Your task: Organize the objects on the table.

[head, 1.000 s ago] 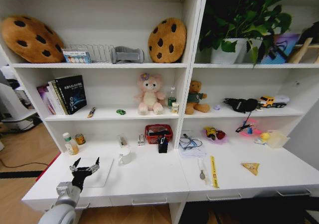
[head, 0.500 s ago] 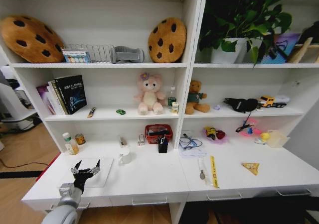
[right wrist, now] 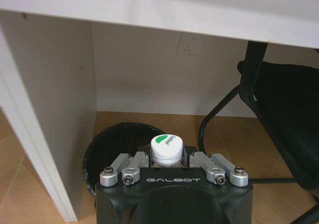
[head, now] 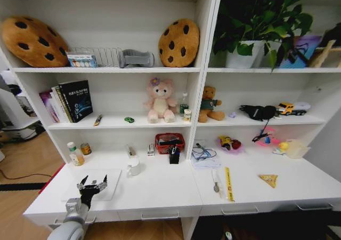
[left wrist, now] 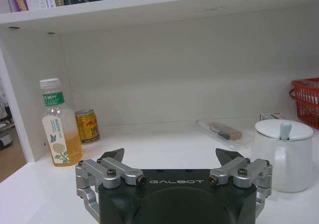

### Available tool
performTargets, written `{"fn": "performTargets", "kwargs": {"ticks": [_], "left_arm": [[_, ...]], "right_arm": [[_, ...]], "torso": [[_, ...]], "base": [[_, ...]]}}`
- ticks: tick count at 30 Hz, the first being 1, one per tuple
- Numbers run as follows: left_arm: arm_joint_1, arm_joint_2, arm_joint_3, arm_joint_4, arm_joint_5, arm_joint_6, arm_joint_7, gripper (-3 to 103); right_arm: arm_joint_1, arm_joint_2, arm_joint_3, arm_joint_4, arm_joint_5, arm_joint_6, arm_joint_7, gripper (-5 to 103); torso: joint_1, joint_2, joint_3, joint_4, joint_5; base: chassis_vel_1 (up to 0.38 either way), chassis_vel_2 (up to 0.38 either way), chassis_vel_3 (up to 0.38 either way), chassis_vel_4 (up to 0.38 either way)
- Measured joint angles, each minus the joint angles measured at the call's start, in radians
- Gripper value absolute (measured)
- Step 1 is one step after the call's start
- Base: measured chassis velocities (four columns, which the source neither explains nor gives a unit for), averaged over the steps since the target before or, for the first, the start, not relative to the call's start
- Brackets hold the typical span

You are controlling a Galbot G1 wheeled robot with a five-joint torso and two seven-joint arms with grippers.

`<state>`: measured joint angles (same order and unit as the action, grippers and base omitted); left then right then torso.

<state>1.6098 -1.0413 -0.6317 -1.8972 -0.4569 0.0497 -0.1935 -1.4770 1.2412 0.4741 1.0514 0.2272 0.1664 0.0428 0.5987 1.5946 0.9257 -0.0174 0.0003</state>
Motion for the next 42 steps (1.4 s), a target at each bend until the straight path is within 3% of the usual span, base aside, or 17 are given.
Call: {"fn": "performTargets", "kwargs": {"ticks": [13,33,42], "left_arm": [[-0.023,0.005,0.020,0.049,-0.002,0.002,-0.005,100],[-0.049,0.006,0.047,0.076,-0.002,0.005,-0.010,100],[-0.051,0.006,0.057,0.082,-0.001,0.006,-0.012,100]], "right_arm": [[0.135,0.003,-0.070,-0.127,0.032,-0.001,0.013,30],[0.193,0.009,-0.101,-0.165,0.042,-0.003,0.009,30],[0.247,0.023,-0.124,-0.199,-0.009,-0.008,-0.028,30]], "torso": [[0.000,0.000,0.000,-0.0001,-0.0003],[0.000,0.000,0.000,-0.0002,-0.0003],[0.000,0.000,0.000,0.0000,-0.0001]], "base": [[0.000,0.000,0.000,0.000],[-0.056,-0.057,0.051,0.052],[-0.045,-0.048,0.061,0.034]]}}
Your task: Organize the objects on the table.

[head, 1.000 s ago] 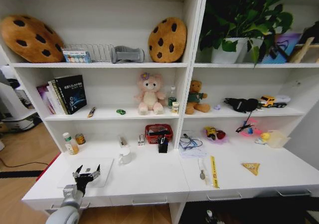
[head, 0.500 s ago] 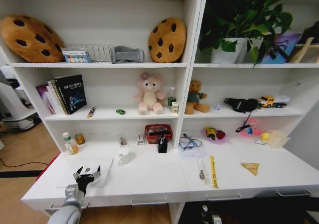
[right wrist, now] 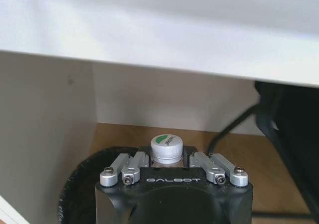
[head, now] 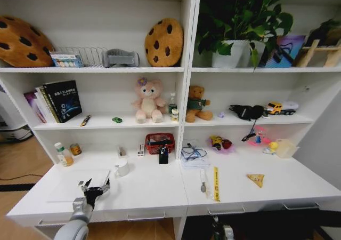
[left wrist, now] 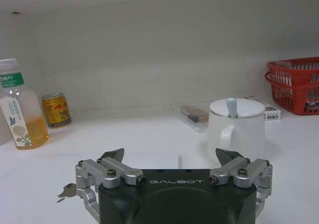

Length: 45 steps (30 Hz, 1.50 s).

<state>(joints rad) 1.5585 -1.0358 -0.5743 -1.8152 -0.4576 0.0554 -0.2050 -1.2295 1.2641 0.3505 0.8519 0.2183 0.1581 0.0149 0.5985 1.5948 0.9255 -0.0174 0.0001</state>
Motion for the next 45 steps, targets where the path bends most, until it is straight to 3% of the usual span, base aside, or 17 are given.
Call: {"fn": "performTargets", "kwargs": {"ticks": [4,9,23,25,28,29,32,33,38,45], "left_arm": [[0.003,0.002,0.000,-0.001,0.000,0.002,-0.001,100],[0.022,0.009,-0.009,-0.003,-0.001,0.003,-0.003,100],[0.011,0.002,-0.002,0.009,-0.003,0.009,-0.010,100],[0.010,0.001,-0.002,0.011,-0.003,0.009,-0.010,100],[0.010,0.000,-0.003,0.015,-0.004,0.009,-0.010,100],[0.010,0.000,-0.003,0.015,-0.004,0.009,-0.010,100],[0.008,-0.002,0.000,0.017,-0.004,0.009,-0.009,100],[0.008,-0.002,0.000,0.017,-0.004,0.009,-0.009,100],[0.000,-0.001,0.002,0.017,-0.006,0.009,-0.009,100],[-0.001,-0.004,-0.001,0.008,-0.007,0.010,-0.010,100]], "right_arm": [[0.020,0.004,-0.004,-0.020,-0.014,0.000,-0.012,30],[0.125,0.022,-0.017,-0.174,-0.072,0.035,-0.062,30],[0.178,0.041,-0.033,-0.233,-0.088,0.033,-0.059,28],[0.178,0.041,-0.033,-0.233,-0.091,0.030,-0.057,33],[0.174,0.042,-0.033,-0.226,-0.094,0.025,-0.050,49],[0.174,0.042,-0.033,-0.226,-0.094,0.025,-0.050,49],[0.163,0.041,-0.031,-0.206,-0.093,0.020,-0.044,65],[0.163,0.041,-0.031,-0.206,-0.093,0.020,-0.044,65],[0.089,0.023,-0.030,-0.083,-0.077,-0.011,-0.045,87],[-0.088,0.006,-0.026,0.142,-0.074,-0.035,-0.036,100]], "torso": [[0.000,0.000,0.000,0.0003,-0.0001],[0.000,0.000,0.000,0.0002,0.0000],[0.000,0.000,0.000,-0.0002,0.0000],[0.000,0.000,0.000,-0.0003,-0.0001],[0.000,0.000,0.000,0.0000,-0.0001],[0.000,0.000,0.000,0.0000,-0.0001],[0.000,0.000,0.000,0.0000,-0.0001],[0.000,0.000,0.000,0.0000,-0.0001],[0.000,0.000,0.000,0.0002,-0.0001],[0.000,0.000,0.000,-0.0002,-0.0001]], "base": [[0.034,0.041,-0.044,-0.047],[0.004,0.010,-0.013,-0.009],[0.000,0.000,0.000,0.000],[0.000,0.000,0.000,0.000],[0.000,0.000,0.000,0.000],[0.000,0.000,0.000,0.000],[0.000,0.000,0.000,0.000],[0.000,0.000,0.000,0.000],[0.000,0.000,0.000,0.000],[0.000,0.000,0.000,0.000]]}}
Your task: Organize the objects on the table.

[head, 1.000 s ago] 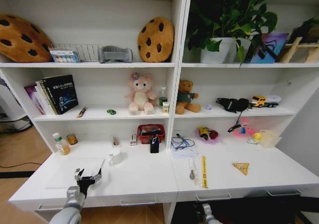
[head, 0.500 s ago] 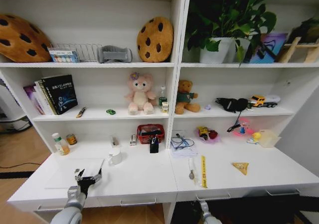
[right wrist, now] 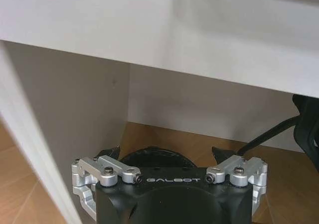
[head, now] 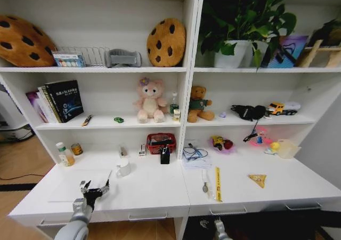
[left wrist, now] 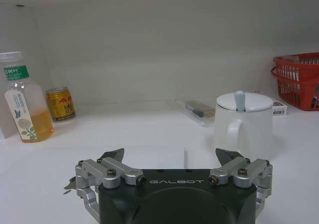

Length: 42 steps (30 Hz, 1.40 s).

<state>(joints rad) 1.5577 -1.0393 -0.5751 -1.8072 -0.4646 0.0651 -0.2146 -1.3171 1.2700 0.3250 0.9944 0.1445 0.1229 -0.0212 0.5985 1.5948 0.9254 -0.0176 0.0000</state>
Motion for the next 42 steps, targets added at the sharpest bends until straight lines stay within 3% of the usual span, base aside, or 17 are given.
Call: {"fn": "performTargets", "kwargs": {"ticks": [7,9,12,13,17,19,20,30,35,42], "left_arm": [[0.004,-0.001,-0.010,-0.008,0.000,-0.003,0.000,100],[0.007,-0.002,-0.014,-0.013,0.000,-0.004,0.000,100],[0.007,-0.002,-0.015,-0.016,0.000,-0.006,0.000,100],[0.005,-0.002,-0.014,-0.017,0.000,-0.006,0.001,100],[-0.006,0.001,-0.008,-0.014,0.004,-0.008,0.006,100],[-0.019,0.010,-0.003,-0.013,0.004,-0.008,0.008,100],[-0.023,0.011,-0.003,-0.017,0.002,-0.008,0.008,100],[-0.017,0.010,-0.009,-0.034,0.001,-0.006,0.008,100],[0.008,0.006,-0.033,-0.053,0.004,-0.012,0.012,100],[0.016,0.004,-0.036,-0.068,0.008,-0.013,0.012,100]], "right_arm": [[-0.113,-0.006,0.018,0.158,0.003,-0.017,0.038,100],[-0.192,-0.015,0.036,0.292,0.002,-0.022,0.057,100],[-0.247,-0.017,0.058,0.361,-0.039,0.010,0.072,100],[-0.288,-0.015,0.089,0.405,-0.101,0.061,0.076,100],[-0.359,-0.017,0.124,0.479,-0.139,0.117,0.071,100],[-0.441,-0.023,0.151,0.566,-0.173,0.169,0.070,100],[-0.471,-0.025,0.162,0.602,-0.191,0.184,0.070,100],[-0.659,-0.006,0.170,0.757,-0.229,0.245,0.088,100],[-0.772,0.001,0.182,0.834,-0.223,0.342,0.153,100],[-0.844,0.014,0.248,0.950,-0.207,0.393,0.186,100]], "torso": [[0.000,0.000,0.000,0.0003,0.0001],[0.000,0.000,0.000,0.0003,-0.0001],[0.000,0.000,0.000,0.0003,0.0001],[0.000,0.000,0.000,0.0001,-0.0001],[0.000,0.000,0.000,0.0004,0.0001],[0.000,0.000,0.000,-0.0009,0.0000],[0.000,0.000,0.000,0.0006,-0.0003],[0.000,0.000,0.000,0.0004,-0.0001],[0.000,0.000,0.000,0.0002,0.0000],[0.000,0.000,0.000,-0.0001,0.0000]], "base": [[0.000,0.000,0.000,0.000],[0.000,0.000,0.000,0.000],[0.000,0.000,0.000,0.000],[0.000,0.000,0.000,0.000],[0.000,0.000,0.000,0.000],[0.000,0.000,0.000,0.000],[0.000,0.000,0.000,0.000],[0.000,0.000,0.000,0.000],[0.000,0.000,0.000,0.000],[0.000,0.000,0.000,0.000]]}}
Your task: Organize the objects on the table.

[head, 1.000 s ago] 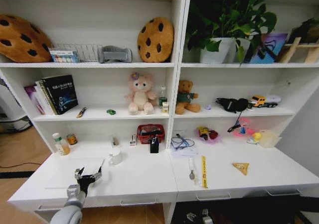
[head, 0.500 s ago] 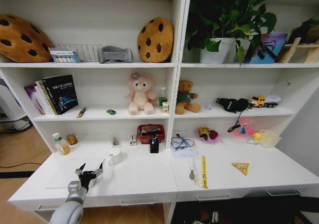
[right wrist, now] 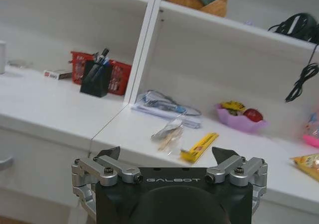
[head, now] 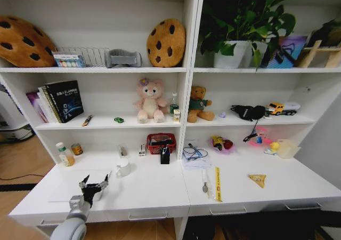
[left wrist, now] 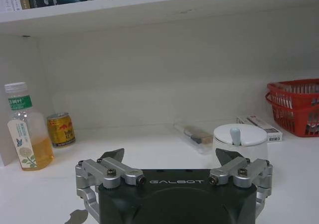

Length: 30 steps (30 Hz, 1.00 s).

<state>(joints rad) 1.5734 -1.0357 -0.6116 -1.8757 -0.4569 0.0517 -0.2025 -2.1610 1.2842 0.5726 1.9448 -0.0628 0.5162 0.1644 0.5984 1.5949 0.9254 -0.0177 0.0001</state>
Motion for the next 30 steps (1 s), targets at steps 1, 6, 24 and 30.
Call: {"fn": "performTargets", "kwargs": {"ticks": [1,6,24,30], "left_arm": [[0.000,-0.002,0.002,-0.005,0.002,0.000,-0.001,100],[-0.001,-0.005,0.004,-0.007,0.004,0.000,-0.002,100],[0.024,-0.047,-0.035,-0.036,-0.001,-0.013,-0.009,100],[0.038,-0.060,-0.031,-0.040,0.010,-0.015,-0.008,100]], "right_arm": [[-0.005,-0.001,0.029,0.056,0.030,-0.008,0.003,100],[0.027,-0.005,0.099,0.163,0.115,-0.098,-0.013,100],[0.312,-0.127,0.191,0.369,0.489,-0.479,0.040,100],[0.294,-0.091,0.173,0.370,0.471,-0.456,0.062,95]], "torso": [[0.000,0.000,0.000,0.0000,0.0000],[0.000,0.000,0.000,0.0002,0.0000],[0.000,0.000,0.000,-0.0001,0.0000],[0.000,0.000,0.000,0.0002,-0.0001]], "base": [[0.000,0.000,0.000,0.000],[0.000,0.000,0.000,0.000],[0.000,0.000,0.000,0.000],[0.000,0.000,0.000,0.000]]}}
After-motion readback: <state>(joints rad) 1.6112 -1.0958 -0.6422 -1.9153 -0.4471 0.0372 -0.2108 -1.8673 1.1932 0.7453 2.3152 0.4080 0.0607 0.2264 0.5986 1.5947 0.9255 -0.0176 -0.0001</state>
